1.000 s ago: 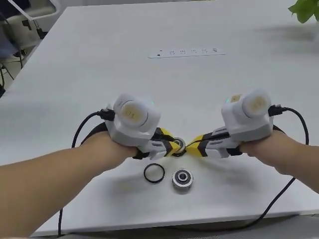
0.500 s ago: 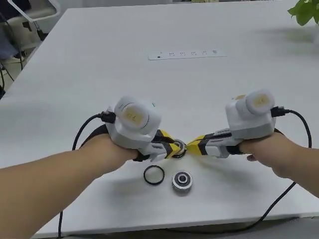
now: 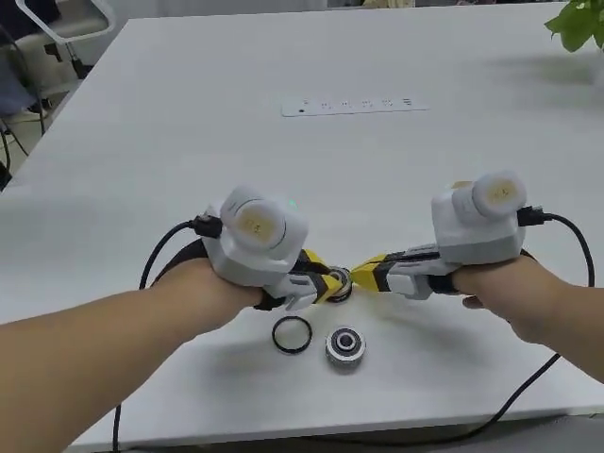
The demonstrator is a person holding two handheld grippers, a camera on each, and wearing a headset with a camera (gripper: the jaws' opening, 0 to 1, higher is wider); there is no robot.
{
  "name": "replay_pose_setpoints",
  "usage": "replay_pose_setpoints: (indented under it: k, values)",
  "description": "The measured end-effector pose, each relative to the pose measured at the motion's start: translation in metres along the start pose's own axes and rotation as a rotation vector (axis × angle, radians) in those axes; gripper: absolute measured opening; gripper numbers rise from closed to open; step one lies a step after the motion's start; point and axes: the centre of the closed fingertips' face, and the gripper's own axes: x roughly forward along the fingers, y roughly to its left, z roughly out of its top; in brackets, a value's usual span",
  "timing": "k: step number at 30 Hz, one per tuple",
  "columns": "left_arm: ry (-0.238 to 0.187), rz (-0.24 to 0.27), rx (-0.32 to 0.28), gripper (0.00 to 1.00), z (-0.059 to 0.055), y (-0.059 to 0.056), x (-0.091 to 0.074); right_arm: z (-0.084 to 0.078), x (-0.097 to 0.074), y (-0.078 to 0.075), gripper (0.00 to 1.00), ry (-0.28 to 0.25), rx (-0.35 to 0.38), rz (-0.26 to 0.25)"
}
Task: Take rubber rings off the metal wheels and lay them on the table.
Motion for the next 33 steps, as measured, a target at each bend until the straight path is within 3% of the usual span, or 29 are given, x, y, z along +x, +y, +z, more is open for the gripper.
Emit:
replay_pose_setpoints:
  k: [33]
  values:
    - [0.0,0.01,0.006,0.08,0.0,0.0,0.0,0.003,0.005,0.013,0.0,0.0,-0.046,0.032]
